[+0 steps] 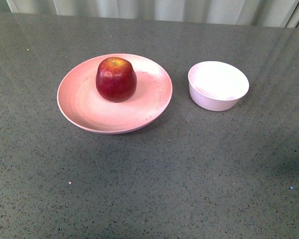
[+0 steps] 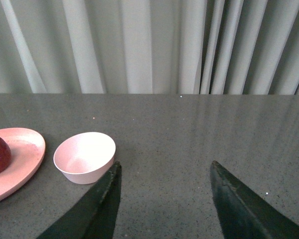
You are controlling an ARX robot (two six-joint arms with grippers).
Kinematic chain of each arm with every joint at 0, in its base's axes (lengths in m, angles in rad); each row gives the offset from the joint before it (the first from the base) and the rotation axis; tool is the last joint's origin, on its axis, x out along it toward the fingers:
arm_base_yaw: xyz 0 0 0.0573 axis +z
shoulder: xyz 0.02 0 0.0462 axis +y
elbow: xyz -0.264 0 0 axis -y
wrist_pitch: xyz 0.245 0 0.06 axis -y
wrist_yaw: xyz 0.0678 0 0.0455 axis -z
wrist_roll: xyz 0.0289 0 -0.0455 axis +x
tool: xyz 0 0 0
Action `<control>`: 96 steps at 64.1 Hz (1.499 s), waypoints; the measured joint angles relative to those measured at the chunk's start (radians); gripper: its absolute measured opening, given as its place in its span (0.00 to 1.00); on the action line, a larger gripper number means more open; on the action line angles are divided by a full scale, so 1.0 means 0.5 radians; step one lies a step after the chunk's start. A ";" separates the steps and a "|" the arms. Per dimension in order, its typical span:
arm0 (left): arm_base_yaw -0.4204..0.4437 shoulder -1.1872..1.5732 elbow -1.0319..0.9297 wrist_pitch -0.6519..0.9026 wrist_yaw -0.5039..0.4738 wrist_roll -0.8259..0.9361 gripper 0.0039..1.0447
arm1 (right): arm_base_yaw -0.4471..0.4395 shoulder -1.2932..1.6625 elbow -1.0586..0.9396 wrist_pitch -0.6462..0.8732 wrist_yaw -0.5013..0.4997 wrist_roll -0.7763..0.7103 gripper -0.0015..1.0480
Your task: Move apple from plate to bowl
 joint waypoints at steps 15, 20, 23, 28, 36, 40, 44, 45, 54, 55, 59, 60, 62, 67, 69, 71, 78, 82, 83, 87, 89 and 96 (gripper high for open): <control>0.117 0.217 0.154 -0.373 0.443 -0.074 0.92 | 0.000 0.000 0.000 0.000 0.001 0.000 0.91; 0.100 0.632 0.315 -0.475 0.710 -0.143 0.92 | 0.000 -0.002 0.000 0.000 -0.002 0.000 0.91; 0.030 0.843 0.377 -0.349 0.711 -0.178 0.92 | 0.000 -0.002 0.000 0.000 -0.005 0.000 0.91; -0.092 1.150 0.477 -0.077 0.637 -0.220 0.92 | 0.000 -0.002 0.000 0.000 0.000 0.000 0.91; -0.303 1.695 0.664 0.380 0.509 -0.275 0.92 | 0.000 -0.002 0.000 0.000 0.000 0.000 0.91; -0.392 1.968 0.754 0.563 0.449 -0.281 0.92 | 0.000 -0.002 0.000 0.000 0.000 0.000 0.91; -0.454 2.193 0.829 0.694 0.406 -0.280 0.92 | 0.000 -0.002 0.000 0.000 0.000 0.000 0.91; -0.462 2.230 0.841 0.713 0.402 -0.281 0.92 | 0.000 -0.002 0.000 0.000 0.000 0.000 0.91; -0.561 2.699 1.015 0.896 0.343 -0.288 0.92 | 0.000 -0.002 0.000 0.000 0.000 0.000 0.91; -0.566 2.728 1.028 0.903 0.338 -0.288 0.92 | 0.000 -0.002 0.000 0.000 0.000 0.000 0.91; -0.599 2.889 1.096 0.943 0.303 -0.291 0.92 | 0.000 -0.002 0.000 0.000 0.000 0.000 0.91; -0.610 2.935 1.118 0.951 0.296 -0.294 0.92 | 0.000 -0.002 0.000 0.000 0.000 0.000 0.91; -0.627 3.000 1.152 0.960 0.272 -0.293 0.92 | 0.000 -0.002 0.000 0.000 0.000 0.000 0.91; -0.669 3.136 1.230 0.983 0.230 -0.288 0.92 | 0.000 -0.002 0.000 0.000 0.000 0.000 0.91; -0.685 3.188 1.260 0.992 0.211 -0.288 0.92 | 0.000 -0.002 0.000 0.000 0.000 0.000 0.91; -0.701 3.238 1.291 1.000 0.200 -0.288 0.92 | 0.000 -0.002 0.000 0.000 0.000 0.000 0.91; -0.754 3.396 1.402 1.022 0.145 -0.288 0.92 | 0.000 -0.002 0.000 0.000 0.000 0.000 0.91; -0.776 3.464 1.453 1.025 0.123 -0.288 0.92 | 0.000 -0.002 0.000 0.000 0.000 0.000 0.91; -0.779 3.475 1.460 1.025 0.117 -0.288 0.92 | 0.000 -0.002 0.000 0.000 0.000 0.000 0.91; -0.794 3.536 1.508 1.025 0.098 -0.286 0.92 | 0.000 -0.002 0.000 0.000 0.000 0.000 0.91; -0.799 3.565 1.531 1.025 0.088 -0.285 0.92 | 0.000 -0.002 0.000 0.000 0.000 0.000 0.91; -0.803 3.663 1.617 1.025 0.027 -0.283 0.92 | 0.000 -0.002 0.000 0.000 0.000 0.000 0.91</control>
